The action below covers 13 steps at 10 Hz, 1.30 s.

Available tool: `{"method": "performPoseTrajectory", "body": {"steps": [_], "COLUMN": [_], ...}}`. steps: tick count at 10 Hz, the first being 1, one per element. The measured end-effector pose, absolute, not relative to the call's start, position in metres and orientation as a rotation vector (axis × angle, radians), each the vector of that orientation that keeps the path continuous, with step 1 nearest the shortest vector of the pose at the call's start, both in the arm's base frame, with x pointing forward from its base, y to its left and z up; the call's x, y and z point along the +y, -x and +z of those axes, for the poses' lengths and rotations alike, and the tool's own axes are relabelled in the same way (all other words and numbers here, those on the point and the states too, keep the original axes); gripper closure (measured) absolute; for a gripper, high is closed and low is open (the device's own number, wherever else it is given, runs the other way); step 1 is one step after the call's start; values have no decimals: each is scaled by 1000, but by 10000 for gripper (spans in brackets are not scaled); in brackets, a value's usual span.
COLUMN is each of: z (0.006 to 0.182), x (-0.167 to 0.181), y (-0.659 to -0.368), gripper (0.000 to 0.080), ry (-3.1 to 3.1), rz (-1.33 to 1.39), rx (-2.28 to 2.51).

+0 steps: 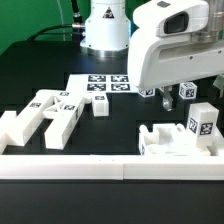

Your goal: Assemble chair

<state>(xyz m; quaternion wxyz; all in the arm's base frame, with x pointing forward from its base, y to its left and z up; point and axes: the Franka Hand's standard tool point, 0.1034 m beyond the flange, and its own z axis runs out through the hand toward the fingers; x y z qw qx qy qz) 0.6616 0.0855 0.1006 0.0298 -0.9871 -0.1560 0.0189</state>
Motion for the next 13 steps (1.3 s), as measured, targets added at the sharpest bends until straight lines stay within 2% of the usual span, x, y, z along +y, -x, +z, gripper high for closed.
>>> {"method": "performPoseTrajectory", "body": {"steps": [2,6,11,12,13], "z": [96,95,82,81,81], "x": [88,92,93,89,89], "y": [-662,-681,-679,-679,-679], "gripper": [151,151,151,249,433], "ry": [3056,3058,3049,3038,3041], "rz": [58,18,31,29,30], "rx": [-425,-421,-492,-547,-530]}}
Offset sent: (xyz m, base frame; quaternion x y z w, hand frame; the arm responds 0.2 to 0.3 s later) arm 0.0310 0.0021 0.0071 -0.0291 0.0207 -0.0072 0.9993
